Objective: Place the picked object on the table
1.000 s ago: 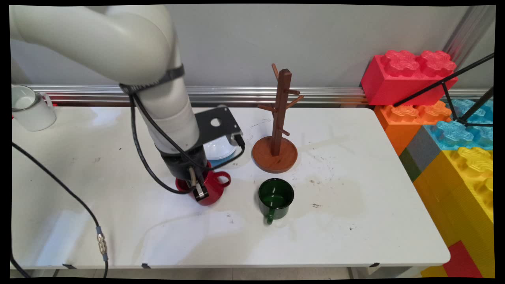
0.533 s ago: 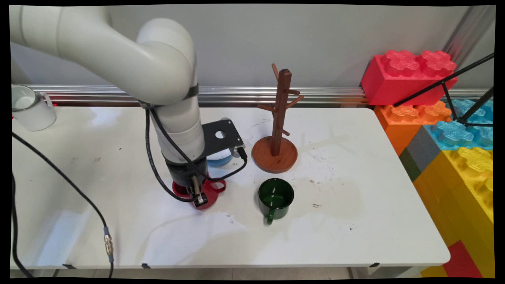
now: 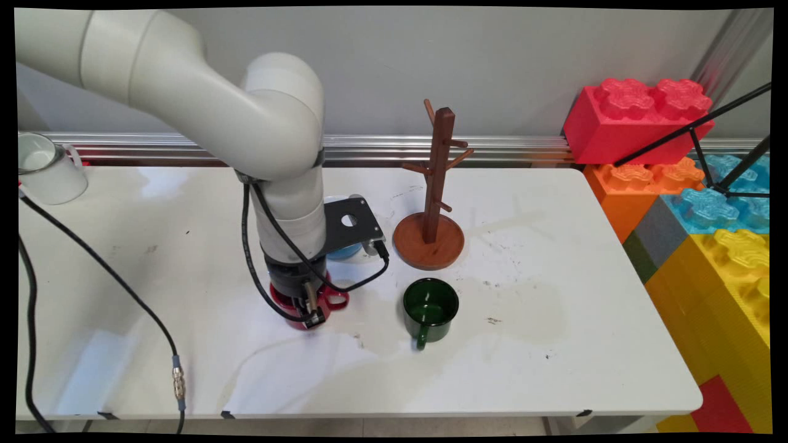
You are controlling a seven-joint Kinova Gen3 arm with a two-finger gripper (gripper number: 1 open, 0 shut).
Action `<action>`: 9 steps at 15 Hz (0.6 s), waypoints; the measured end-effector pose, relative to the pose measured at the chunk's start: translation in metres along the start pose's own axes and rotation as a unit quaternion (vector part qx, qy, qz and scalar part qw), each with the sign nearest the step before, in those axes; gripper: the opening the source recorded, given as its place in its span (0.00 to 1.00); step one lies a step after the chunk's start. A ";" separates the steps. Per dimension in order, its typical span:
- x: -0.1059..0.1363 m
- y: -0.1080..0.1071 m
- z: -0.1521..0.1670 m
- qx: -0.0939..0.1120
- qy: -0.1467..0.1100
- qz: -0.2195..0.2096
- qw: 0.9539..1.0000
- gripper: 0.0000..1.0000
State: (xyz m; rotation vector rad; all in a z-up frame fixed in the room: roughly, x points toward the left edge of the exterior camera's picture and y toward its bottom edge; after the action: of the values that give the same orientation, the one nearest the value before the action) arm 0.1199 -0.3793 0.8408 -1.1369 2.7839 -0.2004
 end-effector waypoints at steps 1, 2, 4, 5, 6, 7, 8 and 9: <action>0.001 0.000 0.002 0.001 -0.002 0.000 1.000 1.00; 0.002 0.000 0.003 0.002 -0.002 -0.001 1.000 1.00; 0.004 0.000 0.006 0.003 -0.003 -0.002 1.000 1.00; 0.006 0.000 0.008 0.004 -0.003 -0.003 1.000 1.00; 0.007 0.000 0.009 0.004 -0.003 -0.004 1.000 1.00; 0.008 0.000 0.010 0.004 -0.003 -0.005 1.000 1.00; 0.009 0.000 0.011 0.003 -0.002 -0.006 1.000 1.00; 0.010 0.000 0.012 0.002 -0.001 -0.007 1.000 1.00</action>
State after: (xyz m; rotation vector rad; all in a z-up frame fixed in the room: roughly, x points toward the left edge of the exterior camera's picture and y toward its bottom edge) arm 0.1152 -0.3873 0.8289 -1.1544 2.7742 -0.2071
